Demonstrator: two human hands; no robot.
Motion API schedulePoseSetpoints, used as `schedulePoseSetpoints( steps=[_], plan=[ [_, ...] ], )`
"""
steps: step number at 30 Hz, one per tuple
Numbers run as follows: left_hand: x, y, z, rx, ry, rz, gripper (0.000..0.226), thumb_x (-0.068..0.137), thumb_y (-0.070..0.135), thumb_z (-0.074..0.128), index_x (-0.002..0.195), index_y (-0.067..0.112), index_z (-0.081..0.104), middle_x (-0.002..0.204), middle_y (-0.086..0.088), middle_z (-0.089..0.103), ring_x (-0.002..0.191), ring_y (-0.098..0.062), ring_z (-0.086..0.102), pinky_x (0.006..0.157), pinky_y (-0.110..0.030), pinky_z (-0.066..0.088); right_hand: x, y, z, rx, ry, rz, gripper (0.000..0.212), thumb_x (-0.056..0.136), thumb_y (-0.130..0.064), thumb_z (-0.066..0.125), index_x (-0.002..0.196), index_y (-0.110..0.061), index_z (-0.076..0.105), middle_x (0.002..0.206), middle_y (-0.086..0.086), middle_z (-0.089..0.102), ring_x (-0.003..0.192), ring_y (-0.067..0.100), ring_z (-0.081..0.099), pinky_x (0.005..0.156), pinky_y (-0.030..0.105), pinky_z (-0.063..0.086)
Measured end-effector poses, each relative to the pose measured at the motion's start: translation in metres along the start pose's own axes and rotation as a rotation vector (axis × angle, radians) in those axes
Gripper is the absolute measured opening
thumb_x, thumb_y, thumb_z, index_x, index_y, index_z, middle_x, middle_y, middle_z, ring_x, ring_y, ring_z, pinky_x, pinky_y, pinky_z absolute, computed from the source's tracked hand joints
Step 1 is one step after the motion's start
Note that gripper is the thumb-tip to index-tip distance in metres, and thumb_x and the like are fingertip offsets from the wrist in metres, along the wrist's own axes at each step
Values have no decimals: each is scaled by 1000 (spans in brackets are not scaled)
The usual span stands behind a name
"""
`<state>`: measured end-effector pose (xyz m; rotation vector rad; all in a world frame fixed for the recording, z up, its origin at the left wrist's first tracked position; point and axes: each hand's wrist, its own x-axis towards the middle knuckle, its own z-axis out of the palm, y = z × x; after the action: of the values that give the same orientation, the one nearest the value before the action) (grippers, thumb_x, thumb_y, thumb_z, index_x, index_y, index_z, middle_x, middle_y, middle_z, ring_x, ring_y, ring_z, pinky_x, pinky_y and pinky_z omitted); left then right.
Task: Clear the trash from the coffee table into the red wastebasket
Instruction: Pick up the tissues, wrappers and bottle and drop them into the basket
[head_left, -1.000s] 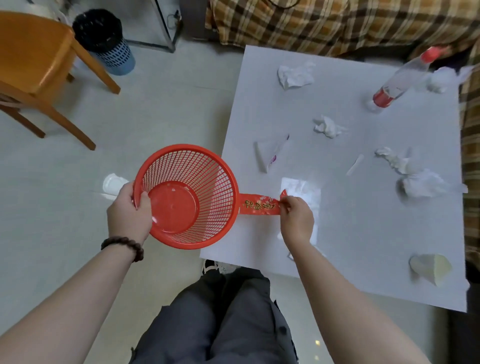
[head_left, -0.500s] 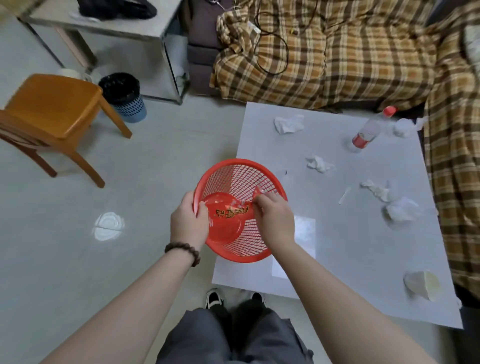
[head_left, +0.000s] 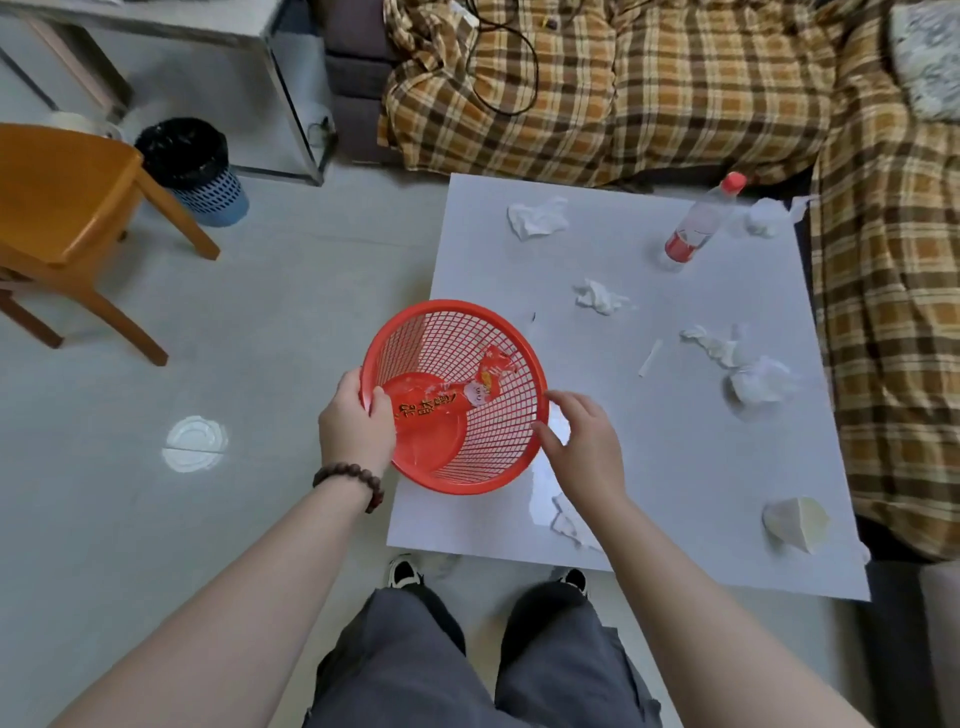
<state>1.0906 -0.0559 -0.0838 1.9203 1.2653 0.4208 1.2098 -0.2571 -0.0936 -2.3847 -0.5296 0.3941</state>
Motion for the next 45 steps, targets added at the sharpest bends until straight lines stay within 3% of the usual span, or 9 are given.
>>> schedulePoseSetpoints(
  steps=[6, 12, 17, 22, 27, 32, 37, 41, 45],
  plan=[
    [-37, 14, 39, 1, 125, -70, 13, 91, 16, 46, 94, 25, 55, 69, 20, 54, 56, 22, 50, 41, -1, 32, -3, 111, -24, -27, -135, 98, 46, 86, -27, 66, 129, -20, 53, 134, 0, 51, 125, 19, 45, 96, 25, 37],
    [-92, 4, 68, 38, 291, -169, 18, 90, 22, 48, 103, 23, 60, 88, 9, 61, 78, -9, 57, 62, -15, 39, -15, 202, -1, -173, -449, 112, 64, 81, -36, 67, 139, -29, 40, 151, 3, 32, 136, 25, 31, 108, 39, 37],
    [-125, -13, 73, 78, 346, -223, 22, 89, 22, 49, 106, 18, 62, 92, 6, 62, 82, -12, 57, 65, -20, 40, -25, 234, 45, -331, -697, 8, 59, 86, -33, 57, 141, -34, 35, 155, 2, 26, 137, 27, 27, 109, 39, 33],
    [-140, -28, 70, 72, 361, -237, 15, 89, 24, 50, 99, 26, 60, 86, 10, 63, 80, -13, 60, 70, -29, 47, -25, 251, 75, -386, -581, -126, 29, 83, -20, 61, 111, -13, 56, 129, 7, 47, 119, 29, 38, 82, 35, 47],
    [-148, -30, 68, 99, 351, -241, 12, 91, 25, 49, 96, 32, 57, 84, 20, 59, 77, 1, 57, 61, -22, 44, -12, 246, 68, -227, -479, -33, 13, 89, -13, 48, 92, -10, 61, 99, 5, 54, 91, 27, 52, 67, 30, 39],
    [-148, -19, 68, 91, 382, -235, 20, 92, 23, 48, 106, 24, 61, 87, 15, 60, 73, 6, 55, 58, -13, 37, 7, 197, 17, 101, -200, -11, 14, 89, -10, 57, 98, -10, 68, 96, -5, 54, 82, 18, 56, 72, 28, 47],
    [-144, 2, 81, 42, 390, -228, 21, 93, 21, 47, 108, 24, 61, 84, 21, 58, 73, 12, 53, 57, -7, 35, 24, 118, -33, 350, 9, -226, 15, 84, -5, 63, 95, -13, 70, 93, -9, 53, 83, 18, 60, 67, 27, 49],
    [-147, 21, 96, -21, 392, -235, 21, 93, 22, 46, 108, 25, 60, 88, 13, 62, 75, 8, 55, 56, -10, 38, 30, 66, -46, 316, -40, -457, 16, 79, -3, 64, 92, -8, 72, 92, 0, 60, 84, 17, 58, 68, 19, 41],
    [-147, 36, 102, -83, 388, -246, 19, 93, 22, 46, 103, 31, 59, 87, 22, 61, 75, 8, 58, 54, -6, 40, 39, 46, -40, 200, -204, -563, 17, 81, -3, 63, 96, -4, 72, 94, 10, 63, 89, 25, 59, 69, 33, 48]
  ],
)
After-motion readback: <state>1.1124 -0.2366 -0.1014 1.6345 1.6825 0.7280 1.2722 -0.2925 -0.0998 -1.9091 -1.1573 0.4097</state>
